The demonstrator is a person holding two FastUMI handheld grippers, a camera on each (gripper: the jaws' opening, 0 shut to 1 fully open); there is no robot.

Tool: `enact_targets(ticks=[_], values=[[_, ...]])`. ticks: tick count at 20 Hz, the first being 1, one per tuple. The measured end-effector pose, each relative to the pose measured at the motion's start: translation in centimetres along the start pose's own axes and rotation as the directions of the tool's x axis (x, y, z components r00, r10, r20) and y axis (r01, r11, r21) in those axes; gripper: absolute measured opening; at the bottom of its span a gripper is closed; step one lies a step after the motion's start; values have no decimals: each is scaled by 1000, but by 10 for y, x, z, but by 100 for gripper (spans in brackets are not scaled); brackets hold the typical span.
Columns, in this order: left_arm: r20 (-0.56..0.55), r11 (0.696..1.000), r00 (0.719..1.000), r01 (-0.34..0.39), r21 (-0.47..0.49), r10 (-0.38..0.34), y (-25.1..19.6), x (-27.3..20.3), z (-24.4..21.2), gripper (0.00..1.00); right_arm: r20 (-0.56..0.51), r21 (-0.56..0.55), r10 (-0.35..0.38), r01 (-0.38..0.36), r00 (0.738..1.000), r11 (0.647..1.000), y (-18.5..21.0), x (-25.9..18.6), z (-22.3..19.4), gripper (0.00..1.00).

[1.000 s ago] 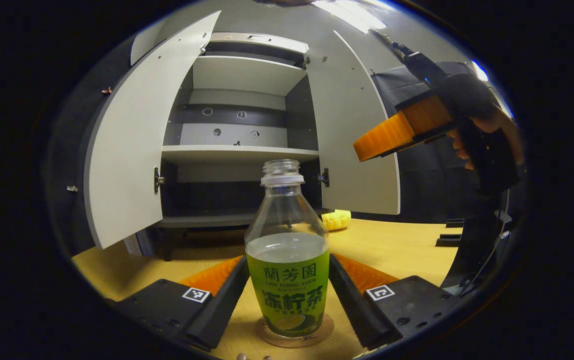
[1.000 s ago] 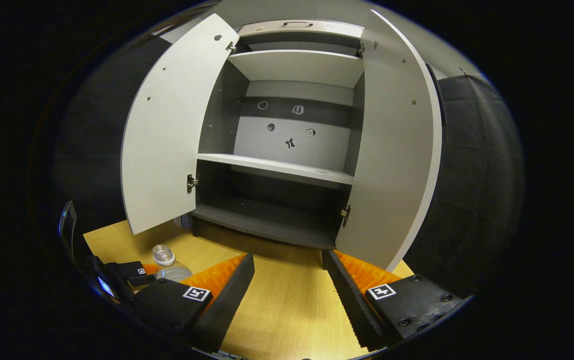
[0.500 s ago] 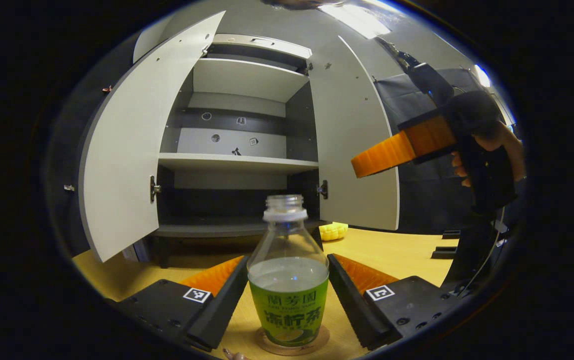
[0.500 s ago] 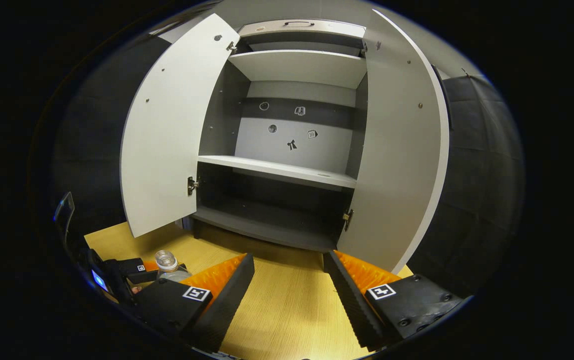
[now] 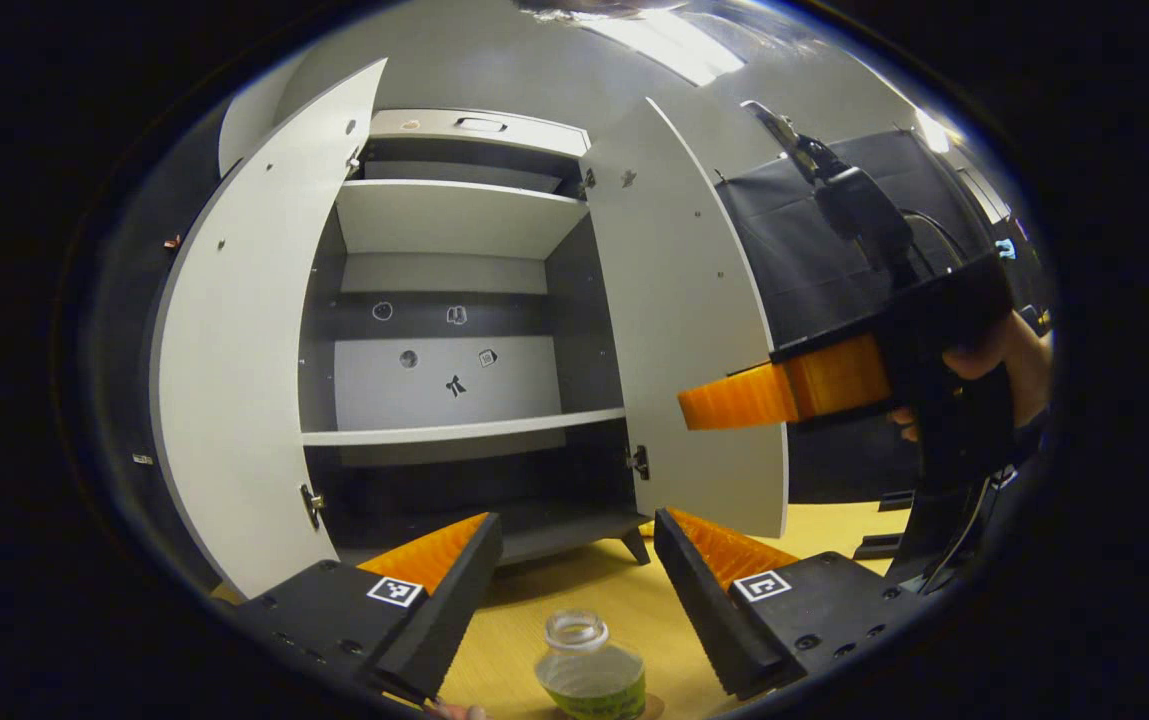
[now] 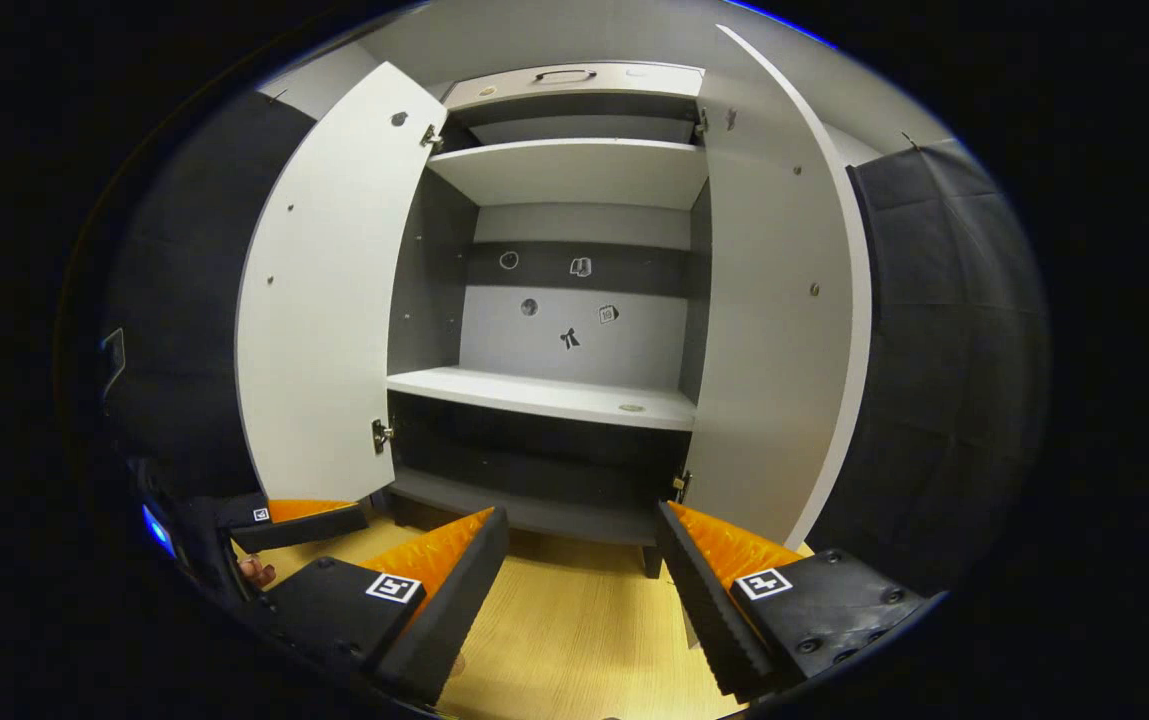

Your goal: Grasp the bottle in the cabinet with the left hand and place it on the coaster, then close the right door with the right hand and the left door with the left hand.

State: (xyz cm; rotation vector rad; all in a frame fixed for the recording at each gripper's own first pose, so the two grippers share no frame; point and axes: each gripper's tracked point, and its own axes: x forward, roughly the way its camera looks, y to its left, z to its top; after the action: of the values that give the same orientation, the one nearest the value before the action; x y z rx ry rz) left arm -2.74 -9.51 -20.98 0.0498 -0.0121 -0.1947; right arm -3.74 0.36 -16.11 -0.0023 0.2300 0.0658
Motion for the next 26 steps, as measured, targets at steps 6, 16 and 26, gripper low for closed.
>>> enact_targets(ticks=[6, 16, 26], values=[[-44, 986, 999, -4, -167, -3, 27, -9, 101, 97, 115, 30, -85, 82, 990, 996, -46, -22, 94, 98], [-149, 974, 973, -194, -120, 176, 125, -65, 162, 97, 111, 198, -388, 362, 915, 911, -199, -45, 132, 100], [-138, 853, 858, -509, -113, 494, 215, -134, 187, 95, 128, 85, -233, 224, 964, 971, -194, -5, 139, 97]])
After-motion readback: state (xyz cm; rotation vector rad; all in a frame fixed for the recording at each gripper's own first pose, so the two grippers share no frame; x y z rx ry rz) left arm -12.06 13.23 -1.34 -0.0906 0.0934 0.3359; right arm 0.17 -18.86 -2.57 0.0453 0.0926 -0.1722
